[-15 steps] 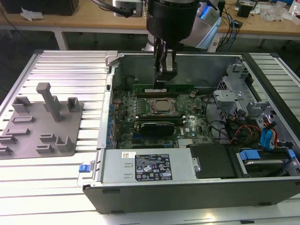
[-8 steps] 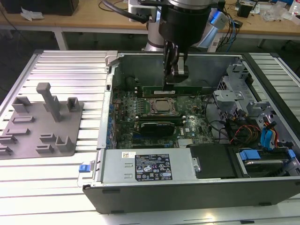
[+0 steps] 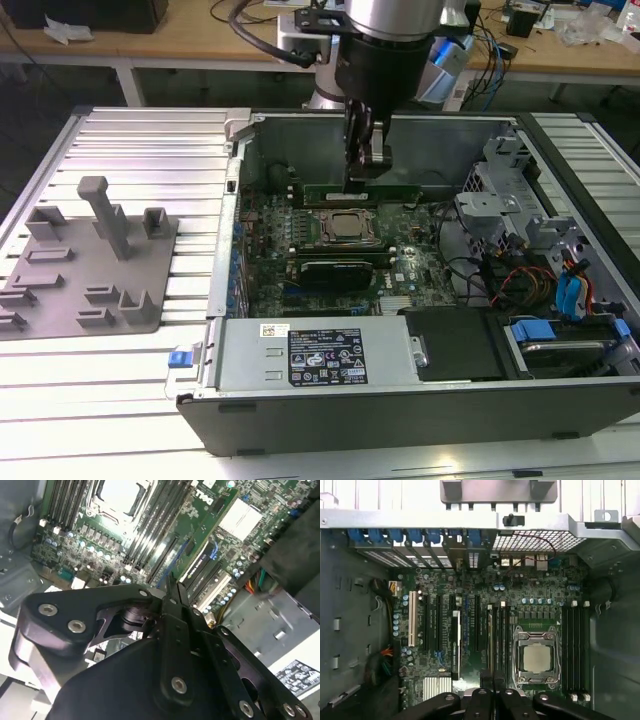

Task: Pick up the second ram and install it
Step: 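Pick up the second ram and move it above second insertion slot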

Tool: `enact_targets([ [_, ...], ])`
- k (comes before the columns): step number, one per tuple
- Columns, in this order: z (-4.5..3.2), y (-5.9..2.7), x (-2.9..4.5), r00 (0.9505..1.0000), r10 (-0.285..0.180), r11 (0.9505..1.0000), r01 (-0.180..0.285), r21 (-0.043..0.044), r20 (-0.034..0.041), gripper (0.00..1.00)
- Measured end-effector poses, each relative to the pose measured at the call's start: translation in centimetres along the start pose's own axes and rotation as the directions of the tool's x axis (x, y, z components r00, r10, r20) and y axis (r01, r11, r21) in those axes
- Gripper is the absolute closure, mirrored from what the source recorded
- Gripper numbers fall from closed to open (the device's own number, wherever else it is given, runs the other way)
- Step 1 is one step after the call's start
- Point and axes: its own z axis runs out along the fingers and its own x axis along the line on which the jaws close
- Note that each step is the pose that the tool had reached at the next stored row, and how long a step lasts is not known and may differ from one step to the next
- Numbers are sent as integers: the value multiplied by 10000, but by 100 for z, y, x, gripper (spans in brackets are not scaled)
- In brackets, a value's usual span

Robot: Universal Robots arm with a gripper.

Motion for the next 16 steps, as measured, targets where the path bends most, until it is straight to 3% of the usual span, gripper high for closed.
enact_targets([
  [2,70,-3,-32,10000,0,10000,0,-2,1,90],
  [10,227,-11,-87,10000,4,10000,-4,-11,-2,90],
  [13,340,-16,-130,10000,6,10000,-6,-11,-1,90],
  [16,351,-17,-177,10000,6,10000,-6,-11,-2,90],
])
